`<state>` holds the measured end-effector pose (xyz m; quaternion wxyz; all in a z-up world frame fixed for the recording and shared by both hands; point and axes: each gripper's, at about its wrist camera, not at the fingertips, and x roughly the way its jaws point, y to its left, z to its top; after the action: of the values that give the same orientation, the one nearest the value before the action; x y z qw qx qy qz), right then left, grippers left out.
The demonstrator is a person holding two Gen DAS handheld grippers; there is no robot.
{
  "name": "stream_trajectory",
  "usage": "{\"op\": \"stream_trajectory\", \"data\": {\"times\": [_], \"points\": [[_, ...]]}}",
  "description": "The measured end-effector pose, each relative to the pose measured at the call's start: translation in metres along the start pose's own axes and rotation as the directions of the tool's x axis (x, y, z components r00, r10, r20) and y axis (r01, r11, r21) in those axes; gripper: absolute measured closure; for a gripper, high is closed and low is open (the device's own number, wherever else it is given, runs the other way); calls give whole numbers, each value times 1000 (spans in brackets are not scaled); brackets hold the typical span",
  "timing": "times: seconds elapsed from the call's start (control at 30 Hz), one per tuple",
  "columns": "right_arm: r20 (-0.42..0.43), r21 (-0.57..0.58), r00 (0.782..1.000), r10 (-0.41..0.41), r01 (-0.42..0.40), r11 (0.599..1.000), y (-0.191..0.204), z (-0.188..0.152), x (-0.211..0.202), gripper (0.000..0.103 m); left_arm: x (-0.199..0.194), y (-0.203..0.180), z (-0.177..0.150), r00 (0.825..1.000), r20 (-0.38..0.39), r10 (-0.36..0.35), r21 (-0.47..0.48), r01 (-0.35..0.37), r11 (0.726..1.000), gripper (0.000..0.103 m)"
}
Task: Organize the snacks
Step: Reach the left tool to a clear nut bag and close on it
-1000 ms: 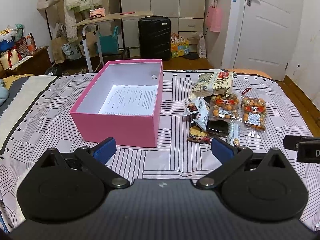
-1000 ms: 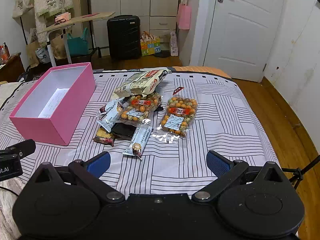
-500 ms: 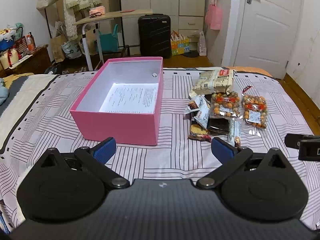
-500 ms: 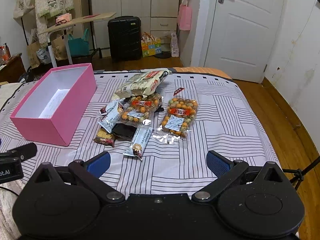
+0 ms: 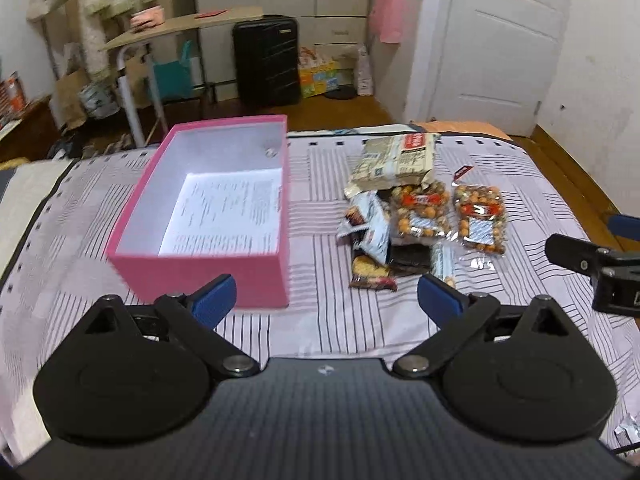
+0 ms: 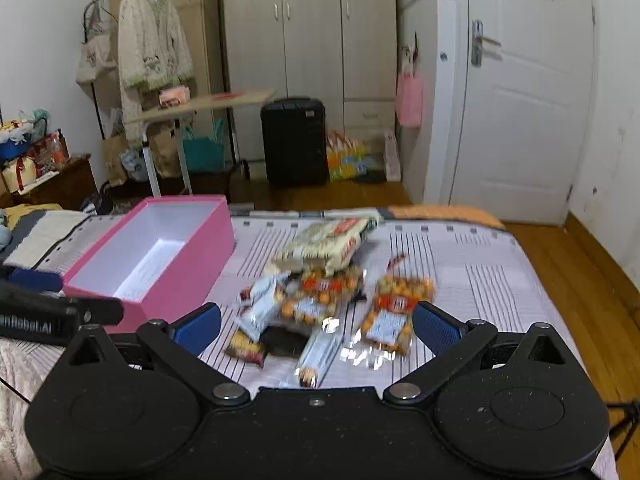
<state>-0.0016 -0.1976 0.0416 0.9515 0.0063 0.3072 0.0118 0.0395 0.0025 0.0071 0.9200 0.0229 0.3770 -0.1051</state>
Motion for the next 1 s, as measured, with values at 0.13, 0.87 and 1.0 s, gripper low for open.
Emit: {"op": "stream_trajectory", "data": {"times": [0.13,0.87,1.0], "points": [[2,15,1000,-7,7,1000,-12,8,19,1,10,-12,34,998,17,-55,61,54,997,17],[-254,201,967,11,41,979,-113,-45,208,39,258,-156,99,805,-361,-471,140,547,826,64],[-262,205,965,22,34,978,-116,-52,219,30,291,-166,88,804,-415,-426,150,522,840,64]]}}
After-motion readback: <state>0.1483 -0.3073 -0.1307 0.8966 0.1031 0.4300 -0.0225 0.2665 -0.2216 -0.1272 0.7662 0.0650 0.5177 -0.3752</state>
